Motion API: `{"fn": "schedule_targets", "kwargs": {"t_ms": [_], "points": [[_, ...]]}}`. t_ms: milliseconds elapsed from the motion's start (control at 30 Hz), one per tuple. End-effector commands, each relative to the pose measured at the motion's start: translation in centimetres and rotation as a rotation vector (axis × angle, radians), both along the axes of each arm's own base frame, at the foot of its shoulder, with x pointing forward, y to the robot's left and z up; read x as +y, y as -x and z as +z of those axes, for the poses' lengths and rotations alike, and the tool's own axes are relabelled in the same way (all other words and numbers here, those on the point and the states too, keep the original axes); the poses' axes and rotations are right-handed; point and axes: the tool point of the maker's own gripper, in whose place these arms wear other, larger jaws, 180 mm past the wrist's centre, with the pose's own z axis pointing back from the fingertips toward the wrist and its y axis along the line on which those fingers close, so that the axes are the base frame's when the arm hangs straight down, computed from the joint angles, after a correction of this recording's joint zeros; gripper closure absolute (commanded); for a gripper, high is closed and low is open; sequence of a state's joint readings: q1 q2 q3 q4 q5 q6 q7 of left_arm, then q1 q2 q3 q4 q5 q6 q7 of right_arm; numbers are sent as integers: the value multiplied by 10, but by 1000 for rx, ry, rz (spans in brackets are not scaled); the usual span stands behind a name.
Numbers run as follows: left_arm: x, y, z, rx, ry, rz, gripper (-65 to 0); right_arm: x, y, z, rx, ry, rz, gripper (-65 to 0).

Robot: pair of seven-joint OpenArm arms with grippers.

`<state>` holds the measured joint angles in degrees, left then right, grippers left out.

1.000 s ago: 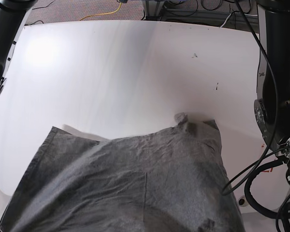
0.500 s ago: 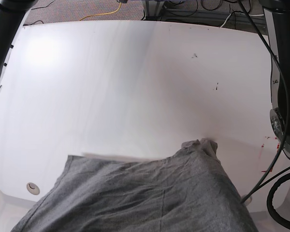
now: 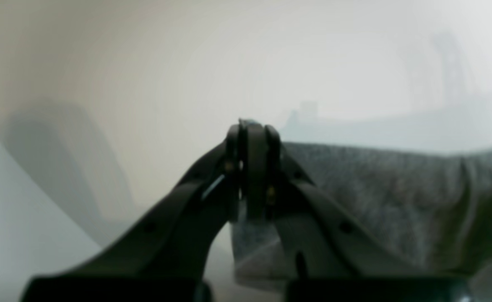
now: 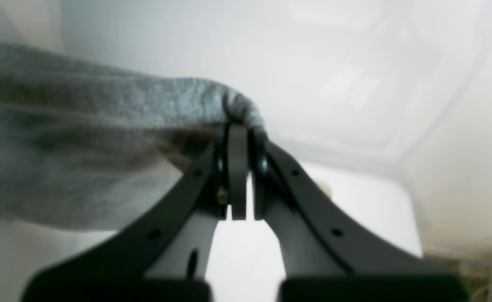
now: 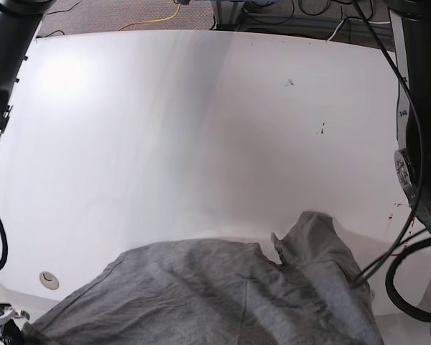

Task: Layout the t-shirt on the table in an organized manner, then fold the t-shirt properly
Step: 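Stretch the shirt apart between both grippers and lay it flat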

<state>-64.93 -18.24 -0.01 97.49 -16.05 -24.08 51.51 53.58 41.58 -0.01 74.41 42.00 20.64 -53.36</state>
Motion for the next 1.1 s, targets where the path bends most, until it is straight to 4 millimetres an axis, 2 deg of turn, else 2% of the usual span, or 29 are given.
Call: {"fn": "schedule_targets", "kwargs": {"t_ms": [0, 133, 200, 300, 567, 700, 733, 900, 1067], "points": [[-3, 10, -4, -14, -14, 8, 0, -7, 16, 17, -60, 17, -13, -2], [1, 13, -34, 64, -25, 42, 0, -3, 33, -5, -7, 41, -11, -2], [6, 13, -56, 119, -10, 59, 0, -1, 41, -19, 19, 48, -10, -2], [2, 14, -94, 194, 44, 25, 0, 12, 54, -44, 40, 44, 12, -2], [17, 32, -198, 398, 94, 47, 0, 35, 97, -118, 160, 53, 50, -2], [24, 50, -252, 515, 151, 35, 0, 46, 123, -156, 236, 47, 74, -2], [24, 52, -259, 532, 160, 32, 0, 48, 126, -160, 243, 48, 80, -2], [38, 85, -323, 688, 234, 46, 0, 66, 154, -198, 333, 38, 122, -2], [49, 116, -369, 808, 278, 74, 0, 70, 176, -224, 409, 38, 133, -2]]}}
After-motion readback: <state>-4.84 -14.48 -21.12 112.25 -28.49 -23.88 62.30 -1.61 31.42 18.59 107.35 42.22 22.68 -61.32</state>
